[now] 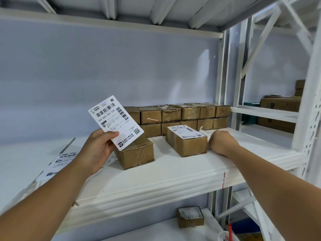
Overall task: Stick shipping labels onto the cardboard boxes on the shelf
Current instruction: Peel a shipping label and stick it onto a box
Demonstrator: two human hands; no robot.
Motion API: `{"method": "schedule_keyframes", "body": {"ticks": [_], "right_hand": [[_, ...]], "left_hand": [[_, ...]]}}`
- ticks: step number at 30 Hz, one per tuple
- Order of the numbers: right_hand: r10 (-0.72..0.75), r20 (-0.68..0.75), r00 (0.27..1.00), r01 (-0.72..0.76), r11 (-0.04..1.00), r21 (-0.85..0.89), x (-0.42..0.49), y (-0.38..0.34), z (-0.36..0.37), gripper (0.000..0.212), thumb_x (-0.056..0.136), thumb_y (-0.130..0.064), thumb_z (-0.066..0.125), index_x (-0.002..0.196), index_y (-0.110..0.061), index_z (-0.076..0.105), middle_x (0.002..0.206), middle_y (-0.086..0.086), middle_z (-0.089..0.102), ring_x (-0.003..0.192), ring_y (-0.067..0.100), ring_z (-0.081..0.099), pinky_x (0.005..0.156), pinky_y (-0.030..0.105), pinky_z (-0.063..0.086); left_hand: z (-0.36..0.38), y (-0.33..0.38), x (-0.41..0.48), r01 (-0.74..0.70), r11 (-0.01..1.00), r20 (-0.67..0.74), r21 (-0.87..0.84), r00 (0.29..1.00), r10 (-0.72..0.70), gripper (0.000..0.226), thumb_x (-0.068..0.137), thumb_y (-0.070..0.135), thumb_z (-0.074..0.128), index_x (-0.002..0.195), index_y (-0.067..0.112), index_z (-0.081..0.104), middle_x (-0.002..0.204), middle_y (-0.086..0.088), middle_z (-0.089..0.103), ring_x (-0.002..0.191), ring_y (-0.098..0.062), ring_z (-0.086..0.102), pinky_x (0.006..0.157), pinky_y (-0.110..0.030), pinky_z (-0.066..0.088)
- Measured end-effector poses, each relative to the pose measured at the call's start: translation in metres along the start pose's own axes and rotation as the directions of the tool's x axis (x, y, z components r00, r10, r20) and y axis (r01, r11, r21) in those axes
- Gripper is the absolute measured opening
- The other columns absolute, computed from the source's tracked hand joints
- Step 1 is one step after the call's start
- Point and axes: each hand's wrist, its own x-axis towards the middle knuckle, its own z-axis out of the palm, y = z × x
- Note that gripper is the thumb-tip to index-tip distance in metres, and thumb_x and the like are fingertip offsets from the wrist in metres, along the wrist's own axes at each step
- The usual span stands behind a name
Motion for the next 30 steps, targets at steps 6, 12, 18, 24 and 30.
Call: {"method": "schedule_keyframes", "body": {"ticks": [6, 12, 18, 24, 30], "right_hand": [[0.146, -0.090, 0.985, -0.080, 0.854, 0.513, 0.004, -0.002, -0.001, 0.022, 0.092, -0.015, 0.048, 0.089, 0.000, 0.064, 0.090, 0.017, 0.064, 0.080, 0.033, 0.057, 0.070, 0.036, 0.052], [0.184, -0.286, 0.940, 0.059, 0.740, 0.670, -0.006, -0.008, -0.009, 0.027, 0.097, -0.019, 0.046, 0.110, -0.013, 0.069, 0.111, 0.004, 0.066, 0.080, 0.018, 0.057, 0.069, 0.030, 0.047], [0.230, -0.359, 0.904, 0.036, 0.798, 0.601, -0.011, -0.003, -0.013, 0.022, 0.098, -0.028, 0.045, 0.092, -0.012, 0.060, 0.082, 0.005, 0.059, 0.074, 0.019, 0.052, 0.069, 0.028, 0.038], [0.088, -0.137, 0.987, -0.028, 0.919, 0.394, -0.004, 0.010, -0.005, 0.009, 0.087, -0.022, 0.062, 0.095, -0.020, 0.065, 0.101, 0.005, 0.063, 0.080, 0.019, 0.056, 0.070, 0.027, 0.042], [-0.029, -0.141, 0.990, 0.050, 0.989, 0.141, -0.006, 0.005, 0.002, 0.030, 0.085, -0.027, 0.065, 0.114, -0.026, 0.064, 0.133, 0.010, 0.042, 0.129, 0.029, 0.033, 0.105, 0.040, 0.035]], "left_hand": [[-0.001, 0.000, 0.000, -0.002, 1.000, 0.009, 0.009, 1.000, 0.002, 0.026, 0.092, -0.006, 0.042, 0.102, 0.008, 0.061, 0.095, 0.000, 0.073, 0.087, -0.012, 0.069, 0.070, -0.022, 0.057], [0.001, -0.001, 0.001, 0.002, 1.000, -0.003, -0.005, 1.000, -0.002, 0.025, 0.092, -0.006, 0.042, 0.100, 0.008, 0.061, 0.092, 0.001, 0.074, 0.084, -0.010, 0.069, 0.067, -0.021, 0.057], [0.001, 0.000, 0.000, 0.002, 1.000, -0.003, -0.002, 1.000, -0.002, 0.026, 0.092, -0.006, 0.042, 0.100, 0.008, 0.062, 0.092, 0.000, 0.074, 0.084, -0.011, 0.069, 0.070, -0.021, 0.057], [0.001, 0.000, 0.000, 0.005, 1.000, -0.007, 0.005, 1.000, -0.005, 0.026, 0.092, -0.006, 0.042, 0.100, 0.009, 0.062, 0.093, 0.000, 0.074, 0.087, -0.013, 0.068, 0.074, -0.022, 0.057], [0.001, 0.000, -0.001, 0.004, 1.000, -0.005, 0.020, 1.000, -0.004, 0.026, 0.092, -0.006, 0.043, 0.101, 0.009, 0.062, 0.098, -0.002, 0.071, 0.092, -0.015, 0.066, 0.073, -0.023, 0.057]]}}
